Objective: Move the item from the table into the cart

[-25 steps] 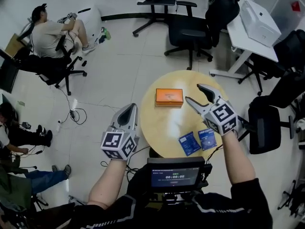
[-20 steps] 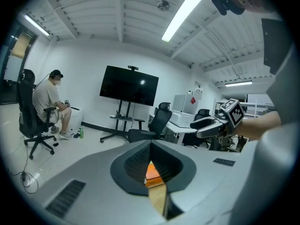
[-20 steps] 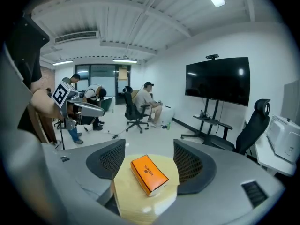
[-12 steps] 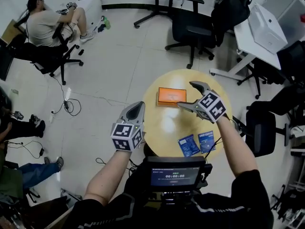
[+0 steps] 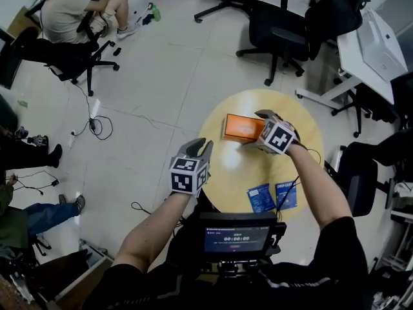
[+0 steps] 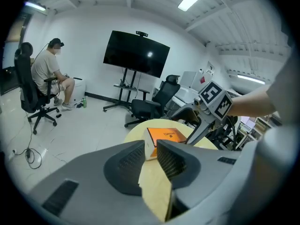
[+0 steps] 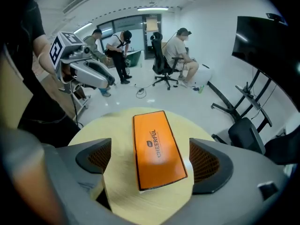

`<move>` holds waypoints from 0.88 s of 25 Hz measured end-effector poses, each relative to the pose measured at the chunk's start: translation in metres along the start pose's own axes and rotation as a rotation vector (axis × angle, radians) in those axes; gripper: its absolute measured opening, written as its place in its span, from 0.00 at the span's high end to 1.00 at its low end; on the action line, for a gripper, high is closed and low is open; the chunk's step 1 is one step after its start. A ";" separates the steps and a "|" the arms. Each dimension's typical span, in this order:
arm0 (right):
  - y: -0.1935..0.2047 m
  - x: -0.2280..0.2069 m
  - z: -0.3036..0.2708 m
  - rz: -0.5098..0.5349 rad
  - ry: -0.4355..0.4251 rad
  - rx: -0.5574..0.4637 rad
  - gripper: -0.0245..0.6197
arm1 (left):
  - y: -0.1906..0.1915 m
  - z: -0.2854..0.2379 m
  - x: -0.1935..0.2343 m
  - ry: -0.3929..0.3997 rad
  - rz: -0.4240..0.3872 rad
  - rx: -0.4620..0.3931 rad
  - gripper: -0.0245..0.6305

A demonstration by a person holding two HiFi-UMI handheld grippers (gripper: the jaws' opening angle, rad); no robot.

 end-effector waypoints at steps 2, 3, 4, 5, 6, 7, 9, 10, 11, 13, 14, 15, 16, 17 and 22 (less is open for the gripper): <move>0.003 -0.007 -0.016 0.016 -0.007 0.042 0.17 | 0.004 -0.012 0.006 0.001 -0.002 0.024 0.81; 0.004 -0.010 -0.023 0.028 -0.007 0.064 0.17 | 0.006 -0.019 0.007 0.007 -0.017 0.039 0.81; 0.005 -0.011 -0.029 0.041 -0.009 0.080 0.17 | 0.007 -0.025 0.008 0.014 -0.037 0.054 0.77; 0.004 -0.011 -0.034 0.053 -0.019 0.087 0.17 | 0.007 -0.031 0.010 0.019 -0.060 0.066 0.74; 0.002 -0.009 -0.041 0.065 -0.036 0.087 0.17 | 0.007 -0.036 0.012 0.023 -0.083 0.076 0.73; 0.001 -0.008 -0.046 0.077 -0.051 0.088 0.17 | 0.006 -0.042 0.015 0.024 -0.104 0.083 0.73; 0.004 -0.010 -0.057 0.108 -0.060 0.114 0.17 | 0.004 -0.052 0.021 0.029 -0.132 0.096 0.71; 0.008 -0.012 -0.063 0.128 -0.055 0.140 0.17 | 0.003 -0.057 0.023 0.033 -0.138 0.104 0.70; 0.013 -0.016 -0.069 0.150 -0.046 0.176 0.17 | 0.004 -0.063 0.025 0.038 -0.138 0.112 0.67; 0.023 -0.024 -0.079 0.200 -0.029 0.252 0.17 | 0.006 -0.073 0.028 0.047 -0.133 0.125 0.64; 0.026 -0.028 -0.084 0.225 -0.024 0.288 0.17 | 0.007 -0.078 0.029 0.050 -0.134 0.130 0.64; 0.029 -0.031 -0.088 0.249 -0.020 0.321 0.17 | 0.008 -0.083 0.030 0.052 -0.138 0.134 0.64; 0.030 -0.034 -0.093 0.275 -0.022 0.347 0.17 | 0.009 -0.087 0.031 0.053 -0.139 0.140 0.64; 0.031 -0.034 -0.099 0.299 -0.032 0.366 0.17 | 0.011 -0.091 0.033 0.054 -0.138 0.145 0.64; 0.035 -0.033 -0.130 0.389 -0.074 0.434 0.16 | 0.025 -0.100 0.044 0.061 -0.112 0.159 0.64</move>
Point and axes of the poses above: the fingertips, and each gripper's own axes: z backward along the fingers, x to its left, y out of its underside, the point moved 2 cm from there along z, backward along the fingers, and after that the axes turned 7 degrees about x, right-handed, at the moved point
